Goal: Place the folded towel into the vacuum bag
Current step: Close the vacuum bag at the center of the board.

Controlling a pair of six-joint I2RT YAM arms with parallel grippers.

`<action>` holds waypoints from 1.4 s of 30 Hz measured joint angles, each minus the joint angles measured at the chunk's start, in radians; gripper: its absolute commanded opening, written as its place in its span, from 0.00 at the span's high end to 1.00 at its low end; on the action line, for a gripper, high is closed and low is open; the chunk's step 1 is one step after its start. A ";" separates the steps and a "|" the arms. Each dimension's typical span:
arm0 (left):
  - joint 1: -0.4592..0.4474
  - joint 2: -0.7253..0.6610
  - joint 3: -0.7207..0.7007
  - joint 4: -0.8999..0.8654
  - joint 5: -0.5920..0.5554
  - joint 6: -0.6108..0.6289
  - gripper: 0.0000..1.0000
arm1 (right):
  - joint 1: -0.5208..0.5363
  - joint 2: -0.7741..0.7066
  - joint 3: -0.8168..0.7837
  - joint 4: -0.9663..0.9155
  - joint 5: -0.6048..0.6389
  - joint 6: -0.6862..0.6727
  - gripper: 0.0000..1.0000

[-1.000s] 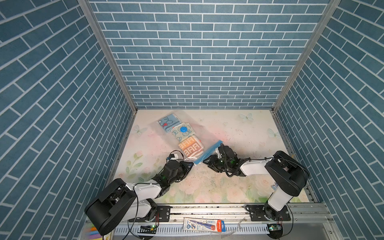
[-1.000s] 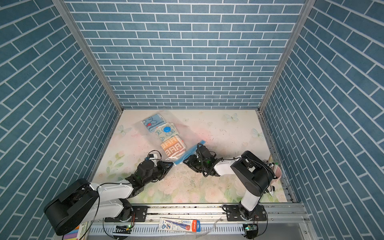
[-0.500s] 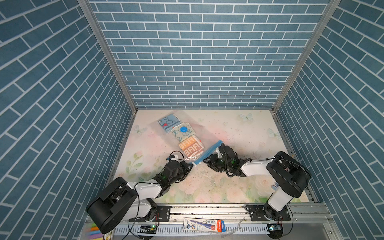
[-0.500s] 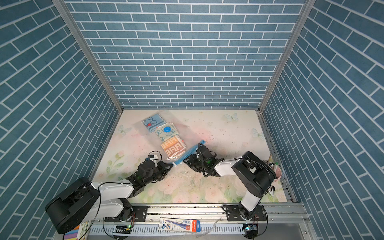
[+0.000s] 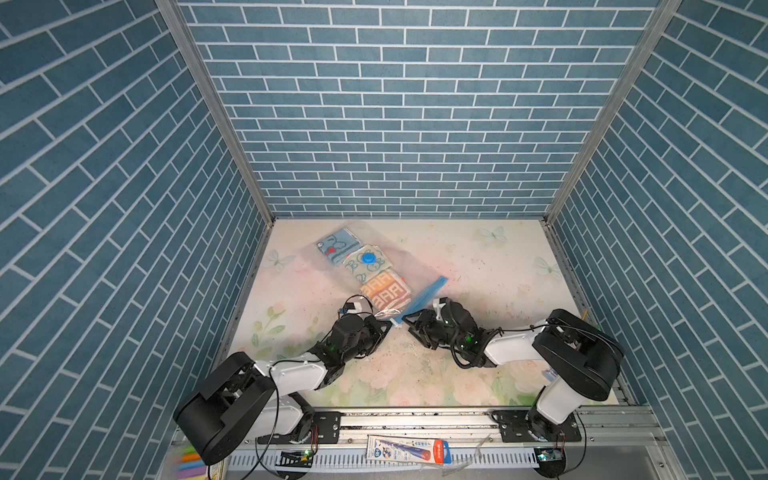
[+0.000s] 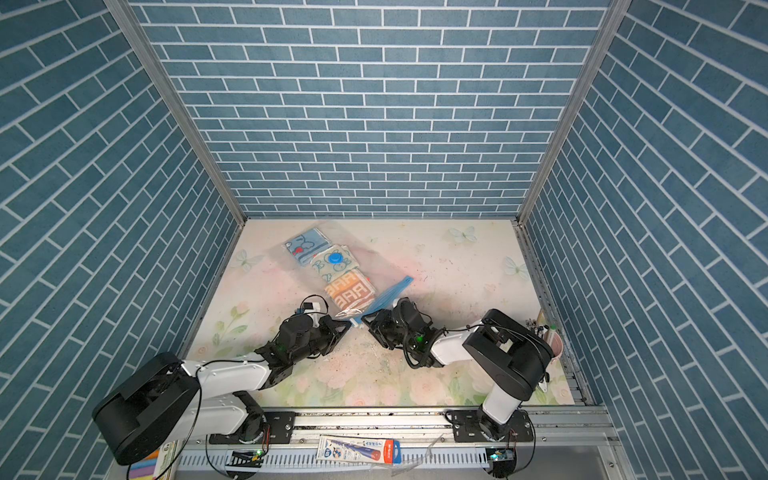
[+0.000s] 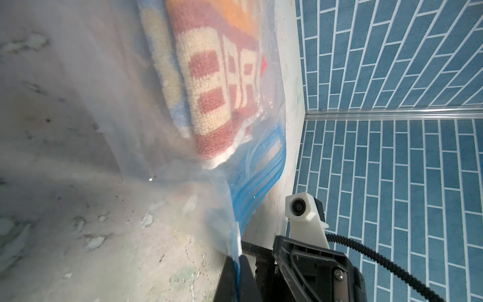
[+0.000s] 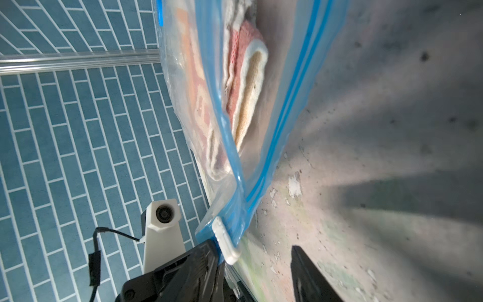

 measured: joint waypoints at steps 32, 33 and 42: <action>-0.081 0.181 0.006 0.208 -0.019 -0.047 1.00 | 0.109 0.156 0.000 0.240 0.238 0.129 0.75; -0.081 0.184 0.005 0.211 -0.020 -0.049 1.00 | 0.109 0.160 -0.001 0.247 0.242 0.132 0.76; -0.084 0.192 0.003 0.223 -0.015 -0.056 1.00 | 0.109 0.167 -0.027 0.291 0.271 0.150 0.81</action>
